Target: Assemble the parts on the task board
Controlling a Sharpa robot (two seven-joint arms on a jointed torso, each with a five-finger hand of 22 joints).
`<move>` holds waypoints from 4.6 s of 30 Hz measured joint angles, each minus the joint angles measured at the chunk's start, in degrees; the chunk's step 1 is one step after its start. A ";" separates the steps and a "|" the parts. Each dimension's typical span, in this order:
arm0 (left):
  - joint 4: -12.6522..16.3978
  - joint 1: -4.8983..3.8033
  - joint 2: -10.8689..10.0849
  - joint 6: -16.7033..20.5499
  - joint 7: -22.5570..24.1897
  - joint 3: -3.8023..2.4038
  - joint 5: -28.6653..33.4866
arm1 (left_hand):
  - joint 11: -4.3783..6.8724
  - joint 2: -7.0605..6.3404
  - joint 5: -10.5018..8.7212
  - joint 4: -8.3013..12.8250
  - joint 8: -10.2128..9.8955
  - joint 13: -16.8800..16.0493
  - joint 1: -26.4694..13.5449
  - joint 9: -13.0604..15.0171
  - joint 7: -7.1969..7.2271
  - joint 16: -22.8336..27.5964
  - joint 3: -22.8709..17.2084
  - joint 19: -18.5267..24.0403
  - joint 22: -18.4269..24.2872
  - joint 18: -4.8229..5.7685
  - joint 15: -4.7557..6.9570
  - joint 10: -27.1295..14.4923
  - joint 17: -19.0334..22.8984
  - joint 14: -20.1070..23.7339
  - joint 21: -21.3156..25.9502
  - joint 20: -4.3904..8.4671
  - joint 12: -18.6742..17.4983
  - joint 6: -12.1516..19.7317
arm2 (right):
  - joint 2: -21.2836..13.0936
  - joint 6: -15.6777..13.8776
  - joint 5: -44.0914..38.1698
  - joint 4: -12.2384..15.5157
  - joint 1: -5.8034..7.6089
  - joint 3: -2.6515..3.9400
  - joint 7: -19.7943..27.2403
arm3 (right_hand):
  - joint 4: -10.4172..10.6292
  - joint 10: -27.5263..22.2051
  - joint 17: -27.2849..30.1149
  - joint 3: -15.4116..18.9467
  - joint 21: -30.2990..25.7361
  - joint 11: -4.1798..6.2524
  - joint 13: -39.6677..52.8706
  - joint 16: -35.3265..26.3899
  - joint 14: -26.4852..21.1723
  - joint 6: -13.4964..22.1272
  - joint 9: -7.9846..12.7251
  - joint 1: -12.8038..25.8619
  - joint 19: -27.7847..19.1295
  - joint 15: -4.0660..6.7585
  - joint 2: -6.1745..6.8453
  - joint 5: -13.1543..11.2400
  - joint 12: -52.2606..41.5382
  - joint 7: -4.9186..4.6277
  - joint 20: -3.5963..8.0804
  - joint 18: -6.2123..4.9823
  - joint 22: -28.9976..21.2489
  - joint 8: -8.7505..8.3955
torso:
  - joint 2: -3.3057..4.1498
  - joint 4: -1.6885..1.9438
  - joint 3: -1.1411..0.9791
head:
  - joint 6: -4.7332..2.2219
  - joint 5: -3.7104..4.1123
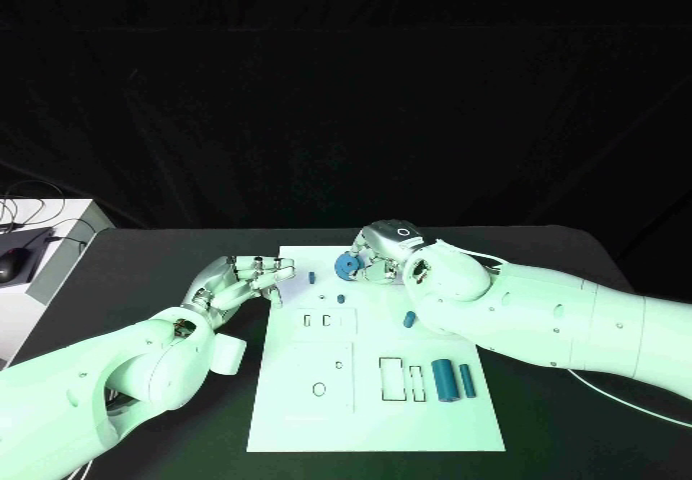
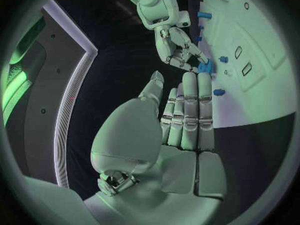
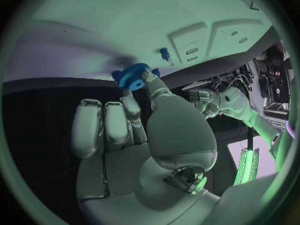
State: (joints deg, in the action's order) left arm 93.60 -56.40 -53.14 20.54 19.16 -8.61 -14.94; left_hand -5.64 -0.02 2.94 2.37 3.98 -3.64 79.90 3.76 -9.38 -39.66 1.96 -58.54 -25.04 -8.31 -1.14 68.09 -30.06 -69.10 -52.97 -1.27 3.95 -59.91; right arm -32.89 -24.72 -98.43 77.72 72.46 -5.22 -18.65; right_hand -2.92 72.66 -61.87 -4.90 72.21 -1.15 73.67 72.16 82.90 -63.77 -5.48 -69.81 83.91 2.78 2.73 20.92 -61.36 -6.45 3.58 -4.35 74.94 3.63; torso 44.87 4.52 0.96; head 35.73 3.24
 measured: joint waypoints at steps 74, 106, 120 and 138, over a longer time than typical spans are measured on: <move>0.07 0.00 -0.19 -0.26 -0.14 -0.09 0.00 | 0.00 0.00 0.00 0.00 0.00 0.00 0.00 0.00 0.00 0.00 0.00 0.00 0.26 0.45 0.00 0.00 -0.02 0.00 -0.27 0.00 0.00 0.00 | 2.68 -0.99 -2.83 -3.49 -0.98 0.06 -0.55 | 2.53 -1.03 -0.37 0.15 -0.22 -0.39 -1.08 -0.55 0.00 2.59 0.39 0.14 -0.01 -0.01 1.81 -0.31 1.92 -1.15 -0.01 -0.02 -0.01 0.12 | -0.02 0.07 -0.08 | 1.02 -0.51; -0.26 0.00 -0.08 -0.32 -0.15 -0.09 0.01 | 0.00 0.00 0.00 0.16 0.00 0.00 0.00 0.00 0.00 0.00 0.16 0.00 0.40 0.47 0.00 0.00 -0.02 0.00 -0.23 0.00 0.00 0.00 | 1.68 -1.18 -2.45 -1.88 -1.15 -0.02 -0.41 | 3.01 -1.03 -0.48 -0.02 -0.22 -0.40 -1.16 -0.55 0.00 2.20 0.32 0.14 -0.01 -0.01 1.81 -0.31 1.92 -0.74 -0.01 -0.02 -0.04 0.12 | -0.01 0.07 -0.05 | 1.13 -0.79; -0.03 0.00 -0.24 -0.33 -0.17 -0.10 0.01 | 0.00 0.00 0.00 0.16 0.00 0.00 0.00 0.00 0.00 0.00 0.16 0.00 0.40 0.48 0.00 0.00 -0.02 0.00 -0.22 0.00 0.00 0.00 | 2.89 -0.97 -2.45 -3.29 -1.15 -0.01 -0.59 | 3.01 -1.02 -0.52 -0.02 -0.22 -0.40 -1.16 -0.55 0.00 2.19 0.32 0.14 -0.01 -0.01 1.80 -0.31 1.92 -0.73 -0.01 -0.02 0.01 0.12 | 0.03 0.07 0.01 | 1.08 -0.60; 0.15 0.00 -0.57 -0.33 -0.22 -0.10 0.01 | 0.00 0.00 0.00 0.16 0.00 0.00 0.00 0.00 0.00 0.00 0.16 0.00 0.40 0.50 0.00 0.00 -0.02 0.00 -0.22 0.00 0.00 0.00 | 3.08 -0.79 -2.45 -3.68 -1.15 -0.02 -0.83 | 4.48 -1.02 -0.51 0.11 -0.22 -0.40 -1.44 -0.78 0.00 2.37 0.32 0.85 -0.01 -0.01 2.51 -0.31 2.24 -0.91 -0.01 -0.02 -0.01 0.12 | -0.03 0.07 -0.04 | 1.27 -0.53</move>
State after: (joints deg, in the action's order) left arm 93.75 -56.40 -53.71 20.21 18.94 -8.71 -14.93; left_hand -5.64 -0.02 2.94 2.53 3.98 -3.64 79.90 3.76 -9.38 -39.66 2.12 -58.54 -24.64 -7.82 -1.14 68.09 -30.08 -69.10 -53.19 -1.27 3.95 -59.91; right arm -29.80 -25.52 -100.88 74.05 71.31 -5.24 -19.48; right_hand 1.55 71.64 -62.38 -4.79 71.99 -1.56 72.23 71.38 82.90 -61.39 -5.16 -68.96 83.90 2.78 5.24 20.62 -59.12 -7.36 3.56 -4.37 74.93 3.75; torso 44.84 4.59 0.91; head 37.00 2.71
